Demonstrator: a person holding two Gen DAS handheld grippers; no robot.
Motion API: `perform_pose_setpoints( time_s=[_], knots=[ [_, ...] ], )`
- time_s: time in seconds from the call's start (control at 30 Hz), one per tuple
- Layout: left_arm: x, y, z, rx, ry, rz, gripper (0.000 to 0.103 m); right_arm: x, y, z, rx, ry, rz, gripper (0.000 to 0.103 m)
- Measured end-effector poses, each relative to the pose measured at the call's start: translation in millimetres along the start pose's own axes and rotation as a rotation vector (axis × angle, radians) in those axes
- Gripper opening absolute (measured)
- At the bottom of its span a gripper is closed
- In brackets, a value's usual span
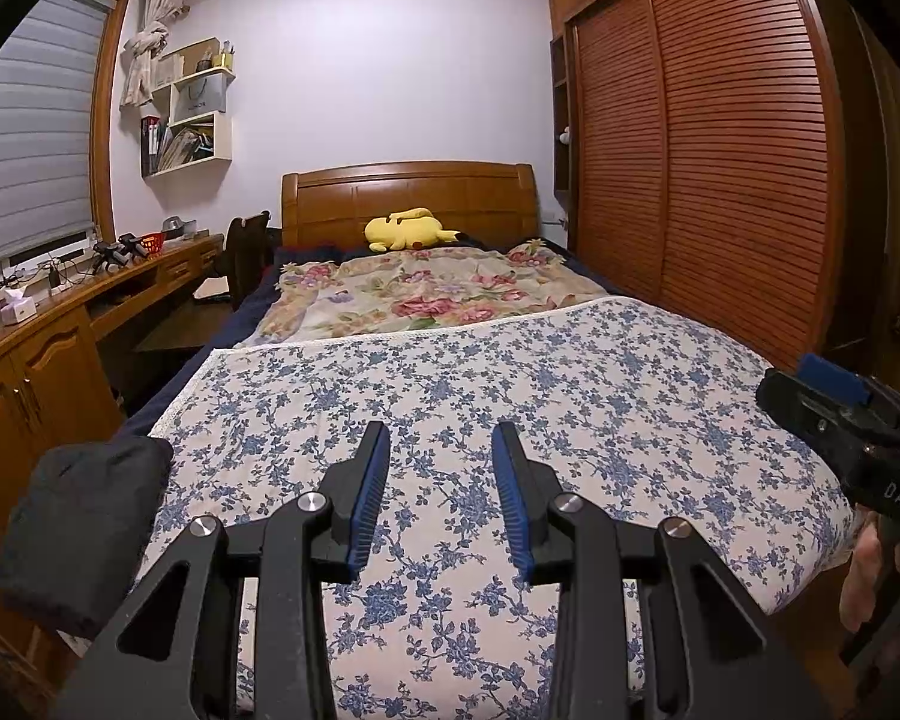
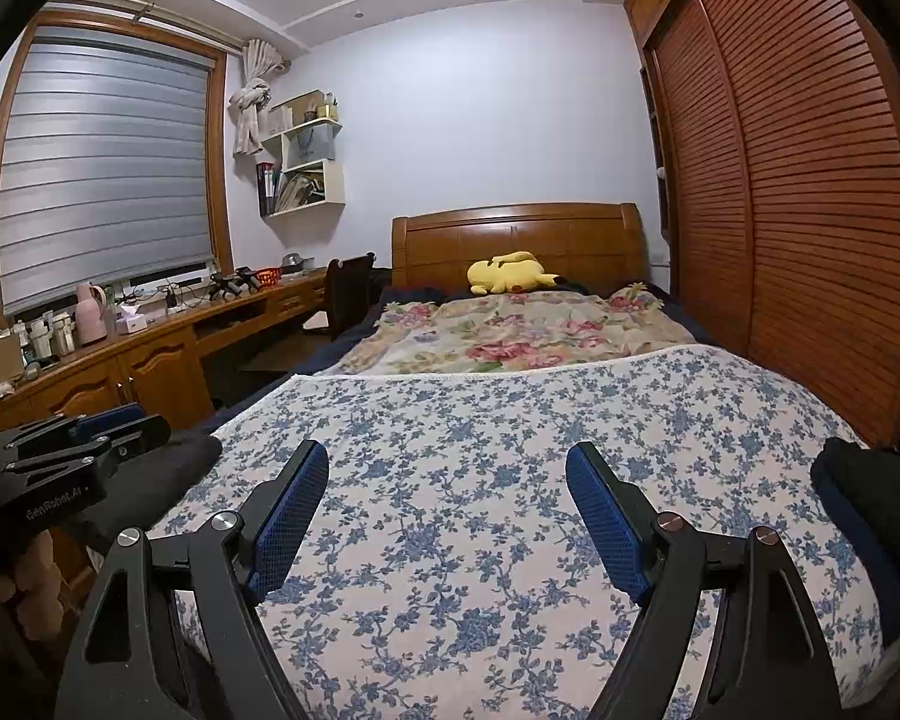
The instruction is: Fold large clothes
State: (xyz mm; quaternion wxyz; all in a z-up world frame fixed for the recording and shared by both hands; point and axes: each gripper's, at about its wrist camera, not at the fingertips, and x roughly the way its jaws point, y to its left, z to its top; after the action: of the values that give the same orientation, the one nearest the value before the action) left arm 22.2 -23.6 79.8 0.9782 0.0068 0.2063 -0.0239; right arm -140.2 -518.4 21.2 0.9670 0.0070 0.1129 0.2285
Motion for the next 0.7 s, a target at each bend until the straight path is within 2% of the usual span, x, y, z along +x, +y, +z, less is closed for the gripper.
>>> perform_pose_setpoints(
  time_s=[0.7],
  knots=[
    [-0.3, 1.0, 1.3, 0.002, -0.004, 0.004, 0.036, 2.7, -6.0, -1.5, 0.000, 0.001, 0.010, 0.083]
  ],
)
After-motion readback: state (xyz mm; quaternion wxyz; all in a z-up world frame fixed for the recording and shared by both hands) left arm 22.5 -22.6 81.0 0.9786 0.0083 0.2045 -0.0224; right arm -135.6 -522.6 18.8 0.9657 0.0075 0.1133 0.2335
